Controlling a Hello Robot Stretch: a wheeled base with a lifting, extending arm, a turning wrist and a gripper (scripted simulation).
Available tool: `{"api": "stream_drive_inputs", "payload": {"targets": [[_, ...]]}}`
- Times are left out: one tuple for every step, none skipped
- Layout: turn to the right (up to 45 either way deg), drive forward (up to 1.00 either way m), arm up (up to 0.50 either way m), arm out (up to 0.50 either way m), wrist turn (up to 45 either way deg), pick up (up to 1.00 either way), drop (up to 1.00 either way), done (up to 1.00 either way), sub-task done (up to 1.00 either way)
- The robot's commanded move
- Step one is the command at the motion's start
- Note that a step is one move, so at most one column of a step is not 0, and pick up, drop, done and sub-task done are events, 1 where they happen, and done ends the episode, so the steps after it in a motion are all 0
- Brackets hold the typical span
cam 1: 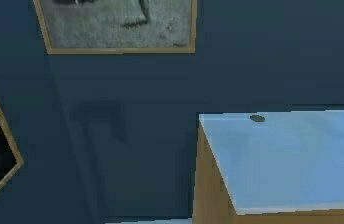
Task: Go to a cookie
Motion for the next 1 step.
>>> {"api": "stream_drive_inputs", "payload": {"targets": [[-6.0,0.0,0.0,0.0,0.0,0.0,0.0,0.0,0.0]]}}
